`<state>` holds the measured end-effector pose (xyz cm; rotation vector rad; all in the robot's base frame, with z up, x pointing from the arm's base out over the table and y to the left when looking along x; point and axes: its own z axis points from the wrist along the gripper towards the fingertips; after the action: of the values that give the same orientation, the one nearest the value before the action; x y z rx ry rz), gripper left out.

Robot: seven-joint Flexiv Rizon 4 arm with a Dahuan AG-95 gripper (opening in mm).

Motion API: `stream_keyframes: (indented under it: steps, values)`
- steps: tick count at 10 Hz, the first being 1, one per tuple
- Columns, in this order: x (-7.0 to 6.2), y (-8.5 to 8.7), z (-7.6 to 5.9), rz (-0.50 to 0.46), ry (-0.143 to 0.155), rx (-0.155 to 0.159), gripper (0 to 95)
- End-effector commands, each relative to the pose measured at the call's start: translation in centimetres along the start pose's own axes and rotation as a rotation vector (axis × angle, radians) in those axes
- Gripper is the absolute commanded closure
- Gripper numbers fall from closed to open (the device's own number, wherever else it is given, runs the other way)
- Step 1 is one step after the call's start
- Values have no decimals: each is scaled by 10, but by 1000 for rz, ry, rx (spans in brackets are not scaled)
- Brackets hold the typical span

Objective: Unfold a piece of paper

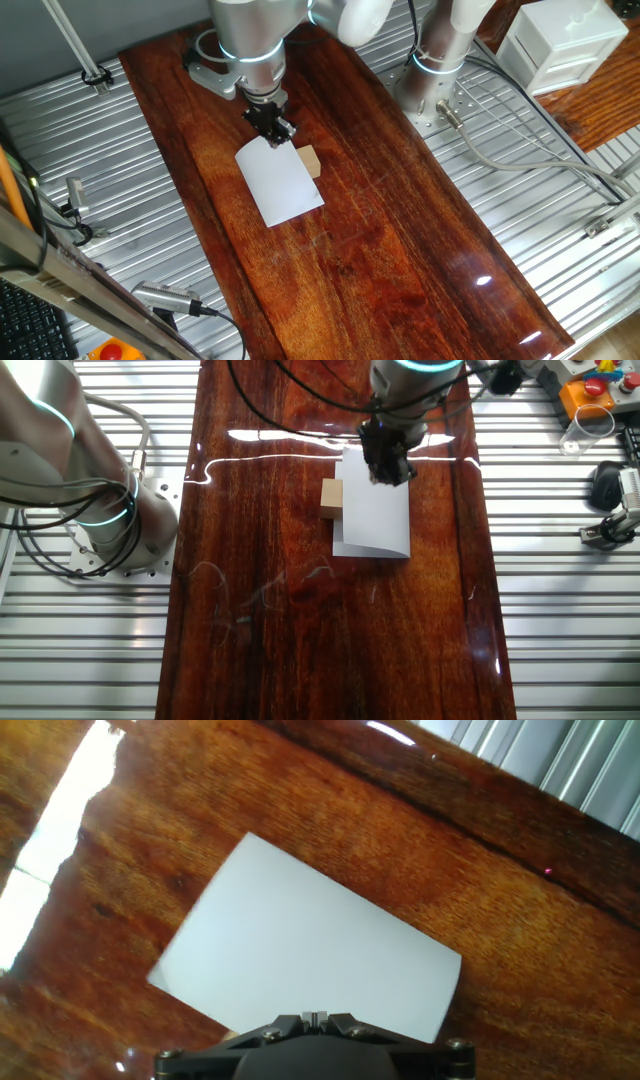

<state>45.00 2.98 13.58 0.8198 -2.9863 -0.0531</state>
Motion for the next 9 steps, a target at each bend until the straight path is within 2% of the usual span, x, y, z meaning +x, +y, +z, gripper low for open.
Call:
stream_keyframes:
  steps: [1, 2, 4, 7, 9]
  values:
    - [29, -7, 4, -55, 5, 0, 950]
    - [34, -8, 6, -65, 6, 0, 950]
    - [60, -4, 19, -85, 13, 5, 950]
    - [60, -4, 19, -80, -7, -13, 950]
    - [60, -4, 19, -43, -1, -8, 950]
